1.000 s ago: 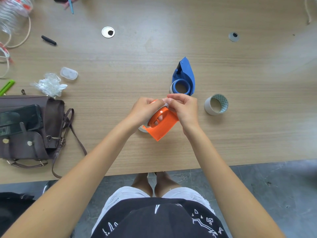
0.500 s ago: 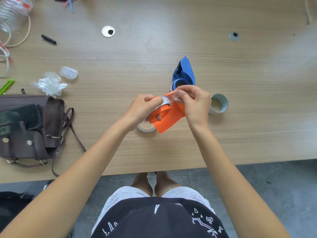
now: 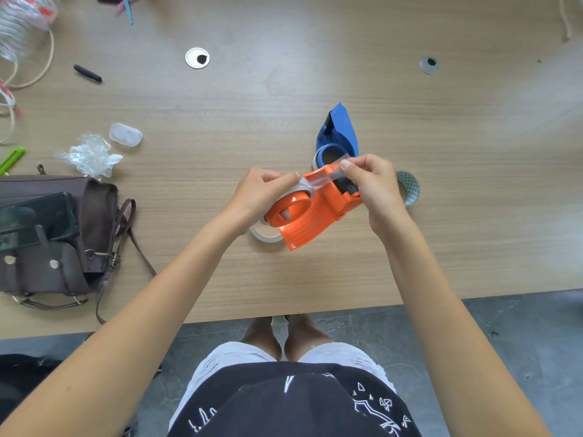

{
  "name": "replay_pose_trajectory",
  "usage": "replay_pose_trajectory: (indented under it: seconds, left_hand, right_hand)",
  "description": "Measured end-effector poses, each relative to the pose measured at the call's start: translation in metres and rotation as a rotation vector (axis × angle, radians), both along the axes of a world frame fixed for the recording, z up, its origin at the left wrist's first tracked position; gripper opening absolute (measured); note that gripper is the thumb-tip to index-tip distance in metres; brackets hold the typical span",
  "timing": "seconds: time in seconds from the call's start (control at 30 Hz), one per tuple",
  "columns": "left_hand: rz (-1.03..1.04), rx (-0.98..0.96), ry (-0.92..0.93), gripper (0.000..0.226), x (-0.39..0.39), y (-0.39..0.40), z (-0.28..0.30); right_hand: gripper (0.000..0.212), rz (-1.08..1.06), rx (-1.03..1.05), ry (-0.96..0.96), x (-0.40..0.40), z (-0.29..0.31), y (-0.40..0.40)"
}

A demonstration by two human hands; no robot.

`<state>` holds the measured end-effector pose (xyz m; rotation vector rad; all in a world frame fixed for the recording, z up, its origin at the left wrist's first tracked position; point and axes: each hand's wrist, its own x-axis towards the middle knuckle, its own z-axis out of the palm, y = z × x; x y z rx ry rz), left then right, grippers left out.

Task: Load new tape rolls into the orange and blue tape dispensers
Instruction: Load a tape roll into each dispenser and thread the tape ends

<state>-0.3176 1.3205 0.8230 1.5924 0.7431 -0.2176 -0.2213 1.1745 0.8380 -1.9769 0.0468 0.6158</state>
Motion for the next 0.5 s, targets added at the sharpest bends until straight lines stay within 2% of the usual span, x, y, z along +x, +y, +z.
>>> replay_pose_trajectory:
  seconds: [0.07, 0.27, 0.4, 0.5]
  left_hand:
    - [0.019, -0.001, 0.021, 0.047, 0.001, 0.001, 0.000]
    - [-0.051, -0.115, 0.074, 0.024, 0.003, 0.005, 0.002]
    - [-0.134, -0.163, 0.098, 0.024, 0.000, 0.010, 0.002]
    - [-0.198, -0.154, 0.110, 0.035, -0.003, 0.011, 0.003]
  right_hand:
    - [0.014, 0.030, 0.001, 0.021, 0.001, 0.000, -0.001]
    - [0.017, -0.021, -0.003, 0.035, 0.001, -0.002, 0.000]
    - [0.016, -0.095, 0.005, 0.024, 0.001, -0.005, 0.004]
    - [0.014, -0.121, 0.008, 0.043, 0.000, -0.008, 0.006]
